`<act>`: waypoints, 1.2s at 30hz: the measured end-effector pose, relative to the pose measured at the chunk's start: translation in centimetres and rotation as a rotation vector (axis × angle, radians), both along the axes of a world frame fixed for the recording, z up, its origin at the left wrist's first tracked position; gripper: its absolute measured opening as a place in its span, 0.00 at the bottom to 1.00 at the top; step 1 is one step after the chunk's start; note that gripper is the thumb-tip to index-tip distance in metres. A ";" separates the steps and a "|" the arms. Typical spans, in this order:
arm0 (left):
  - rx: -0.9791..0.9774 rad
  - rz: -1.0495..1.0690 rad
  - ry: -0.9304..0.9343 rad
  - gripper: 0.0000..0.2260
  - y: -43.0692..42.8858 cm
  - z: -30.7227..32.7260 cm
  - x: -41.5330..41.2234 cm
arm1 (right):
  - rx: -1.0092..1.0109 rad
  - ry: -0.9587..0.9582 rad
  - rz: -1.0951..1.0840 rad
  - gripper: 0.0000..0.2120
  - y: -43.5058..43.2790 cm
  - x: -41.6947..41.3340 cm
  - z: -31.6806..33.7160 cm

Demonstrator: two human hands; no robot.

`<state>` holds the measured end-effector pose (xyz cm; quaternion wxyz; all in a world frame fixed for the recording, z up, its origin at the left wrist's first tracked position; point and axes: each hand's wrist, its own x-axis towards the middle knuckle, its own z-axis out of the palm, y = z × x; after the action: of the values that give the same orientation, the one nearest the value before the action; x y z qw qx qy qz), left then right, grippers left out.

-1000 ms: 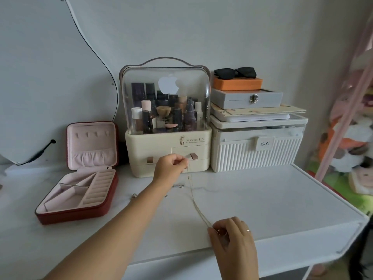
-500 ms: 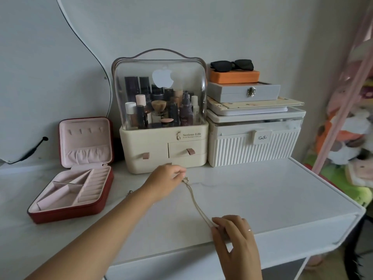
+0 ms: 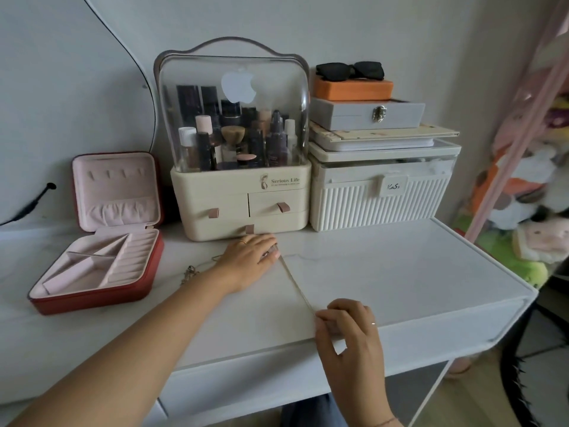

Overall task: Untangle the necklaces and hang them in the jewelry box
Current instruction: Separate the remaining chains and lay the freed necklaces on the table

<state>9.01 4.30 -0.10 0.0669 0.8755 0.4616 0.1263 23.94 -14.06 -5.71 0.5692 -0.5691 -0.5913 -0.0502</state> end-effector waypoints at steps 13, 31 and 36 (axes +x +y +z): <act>-0.024 0.014 -0.339 0.15 -1.0 1.7 -3.1 | -0.091 0.051 -0.050 0.11 -0.5 -0.5 1.2; -0.030 0.081 -0.368 0.13 -2.8 1.7 -8.6 | -0.675 -0.686 0.391 0.26 12.1 -5.0 8.2; -0.093 0.090 -0.350 0.16 -2.5 1.1 -8.4 | -0.634 -0.848 0.289 0.23 13.3 -5.2 7.4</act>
<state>0.61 1.83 0.97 0.1811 0.8145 0.4870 0.2580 18.76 -0.75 1.68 0.0825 -0.5557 -0.8271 -0.0159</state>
